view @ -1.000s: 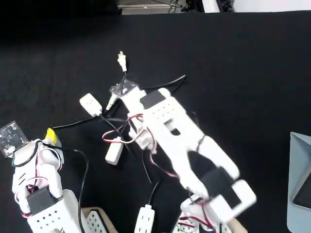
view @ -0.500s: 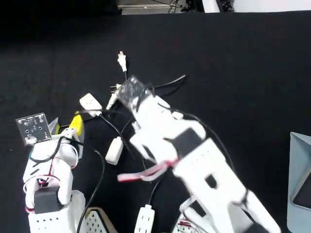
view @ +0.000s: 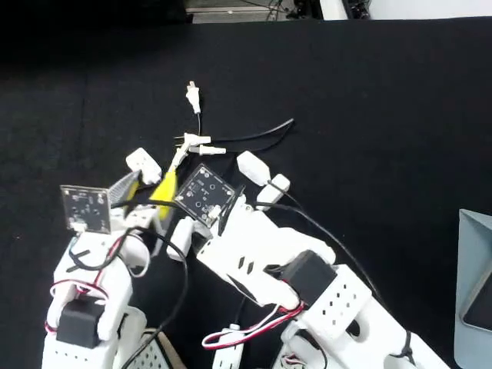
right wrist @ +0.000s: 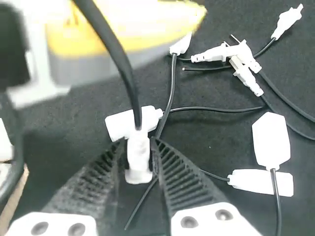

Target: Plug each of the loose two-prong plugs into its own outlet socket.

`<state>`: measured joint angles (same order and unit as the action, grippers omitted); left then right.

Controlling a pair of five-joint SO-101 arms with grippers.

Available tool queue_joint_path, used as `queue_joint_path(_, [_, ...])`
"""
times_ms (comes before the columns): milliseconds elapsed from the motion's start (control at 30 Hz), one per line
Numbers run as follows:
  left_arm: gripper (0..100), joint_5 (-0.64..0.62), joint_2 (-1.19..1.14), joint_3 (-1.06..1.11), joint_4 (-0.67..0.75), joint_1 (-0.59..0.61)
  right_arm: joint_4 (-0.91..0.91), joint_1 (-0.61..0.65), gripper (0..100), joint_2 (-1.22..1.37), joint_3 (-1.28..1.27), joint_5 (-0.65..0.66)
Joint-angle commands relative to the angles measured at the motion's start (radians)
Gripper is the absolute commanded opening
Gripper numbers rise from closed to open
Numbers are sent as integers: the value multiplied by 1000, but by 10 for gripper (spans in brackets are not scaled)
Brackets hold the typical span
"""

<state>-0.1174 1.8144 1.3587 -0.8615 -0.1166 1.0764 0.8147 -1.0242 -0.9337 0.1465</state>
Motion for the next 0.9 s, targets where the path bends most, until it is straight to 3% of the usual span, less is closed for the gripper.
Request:
queue_joint_path(0, [198,-3,5,-74,26,-128,-20,14,11,-18,8,-3])
queue_joint_path(233, [199,17,5,-84,-12,-194,-14,6,11,-18,5,-3])
queue_joint_path(367, [202,21,5,-111,-87,-51,-5,-43,11,-22,7,-31])
queue_joint_path(533, [205,55,-2,-108,-183,84,-5,-204,11,-18,7,-44])
queue_joint_path(700, [272,169,-3,-51,-308,16,-6,-307,11,-18,7,-44])
queue_joint_path(867, [272,249,-3,113,-310,-4,-20,-315,11,-18,-13,-44])
